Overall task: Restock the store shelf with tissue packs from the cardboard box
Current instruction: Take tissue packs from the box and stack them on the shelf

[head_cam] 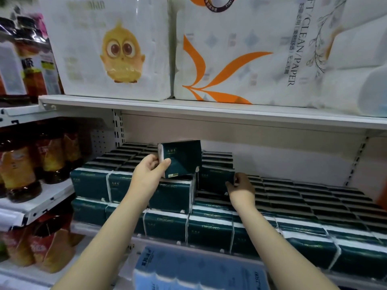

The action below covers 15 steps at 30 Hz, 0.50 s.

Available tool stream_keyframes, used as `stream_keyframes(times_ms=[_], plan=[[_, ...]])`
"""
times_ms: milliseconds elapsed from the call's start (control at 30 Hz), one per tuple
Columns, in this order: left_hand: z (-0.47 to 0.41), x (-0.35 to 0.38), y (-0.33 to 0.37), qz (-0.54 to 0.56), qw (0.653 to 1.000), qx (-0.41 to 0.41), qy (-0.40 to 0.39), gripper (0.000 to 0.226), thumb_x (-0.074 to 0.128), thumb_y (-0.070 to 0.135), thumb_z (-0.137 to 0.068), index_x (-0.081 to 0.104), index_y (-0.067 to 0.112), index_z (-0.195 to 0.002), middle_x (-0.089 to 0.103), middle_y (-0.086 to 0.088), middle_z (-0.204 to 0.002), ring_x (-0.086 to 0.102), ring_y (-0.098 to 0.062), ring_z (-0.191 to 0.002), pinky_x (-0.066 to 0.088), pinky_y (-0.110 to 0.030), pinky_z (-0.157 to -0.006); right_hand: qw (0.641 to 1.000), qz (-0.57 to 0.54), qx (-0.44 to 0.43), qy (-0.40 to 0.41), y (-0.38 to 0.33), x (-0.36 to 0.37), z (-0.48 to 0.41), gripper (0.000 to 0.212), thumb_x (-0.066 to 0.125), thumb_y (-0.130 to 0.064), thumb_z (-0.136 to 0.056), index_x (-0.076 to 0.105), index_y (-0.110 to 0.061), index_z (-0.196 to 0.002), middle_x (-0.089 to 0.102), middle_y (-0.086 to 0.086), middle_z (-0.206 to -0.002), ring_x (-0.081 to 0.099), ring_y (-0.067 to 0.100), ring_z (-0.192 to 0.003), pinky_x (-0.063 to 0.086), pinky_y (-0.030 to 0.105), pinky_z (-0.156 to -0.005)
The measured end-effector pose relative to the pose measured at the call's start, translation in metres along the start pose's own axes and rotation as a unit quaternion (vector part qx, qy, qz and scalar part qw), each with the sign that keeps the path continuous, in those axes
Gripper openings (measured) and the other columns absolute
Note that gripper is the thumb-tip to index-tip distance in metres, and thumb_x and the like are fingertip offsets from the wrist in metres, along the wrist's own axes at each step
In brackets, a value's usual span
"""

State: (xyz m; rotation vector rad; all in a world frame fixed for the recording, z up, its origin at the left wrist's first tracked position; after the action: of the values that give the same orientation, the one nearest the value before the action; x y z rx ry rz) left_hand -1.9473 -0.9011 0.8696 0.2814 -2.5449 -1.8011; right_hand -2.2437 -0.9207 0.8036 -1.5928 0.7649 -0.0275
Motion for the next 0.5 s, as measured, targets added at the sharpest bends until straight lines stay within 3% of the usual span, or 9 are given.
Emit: stream_keyframes(times_ms=[167, 367, 500], plan=[[-0.005, 0.002, -0.002, 0.001, 1.0, 0.002, -0.007, 0.013, 0.062, 0.031, -0.094, 0.063, 0.019, -0.1, 0.072, 0.002, -0.098, 0.066, -0.015, -0.099, 0.051, -0.036, -0.094, 0.999, 0.005, 0.015, -0.031, 0.003, 0.011, -0.003, 0.05, 0.066, -0.017, -0.091, 0.045, -0.011, -0.136, 0.058, 0.011, -0.132, 0.058, 0.031, -0.115, 0.048, 0.031, -0.086], [-0.008, 0.004, -0.009, -0.004, 1.0, -0.014, -0.018, 0.013, 0.062, 0.034, -0.093, 0.061, 0.023, -0.101, 0.068, 0.005, -0.11, 0.061, -0.013, -0.11, 0.047, -0.039, -0.1, 0.998, 0.046, 0.014, -0.05, 0.002, 0.018, -0.008, 0.046, 0.063, -0.021, -0.094, 0.049, -0.011, -0.136, 0.057, 0.01, -0.136, 0.058, 0.029, -0.119, 0.046, 0.029, -0.09], [-0.01, 0.004, -0.006, -0.011, 1.0, -0.016, -0.008, 0.021, 0.062, 0.036, -0.093, 0.061, 0.015, -0.097, 0.069, -0.003, -0.103, 0.063, -0.021, -0.102, 0.048, -0.038, -0.092, 0.994, 0.07, 0.016, -0.087, 0.004, 0.021, -0.008, 0.047, 0.066, -0.023, -0.092, 0.05, -0.01, -0.135, 0.058, 0.008, -0.135, 0.056, 0.027, -0.12, 0.042, 0.024, -0.088]])
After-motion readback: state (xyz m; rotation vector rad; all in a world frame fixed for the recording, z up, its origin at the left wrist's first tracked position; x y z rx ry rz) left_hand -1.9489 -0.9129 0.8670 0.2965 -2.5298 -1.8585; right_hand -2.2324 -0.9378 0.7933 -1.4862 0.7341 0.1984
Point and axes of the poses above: each hand's wrist, its own z-axis away from the middle knuckle, its own x-axis out of the palm, y = z × x, the point moved 10 cm from there along -z, towards the middle knuckle
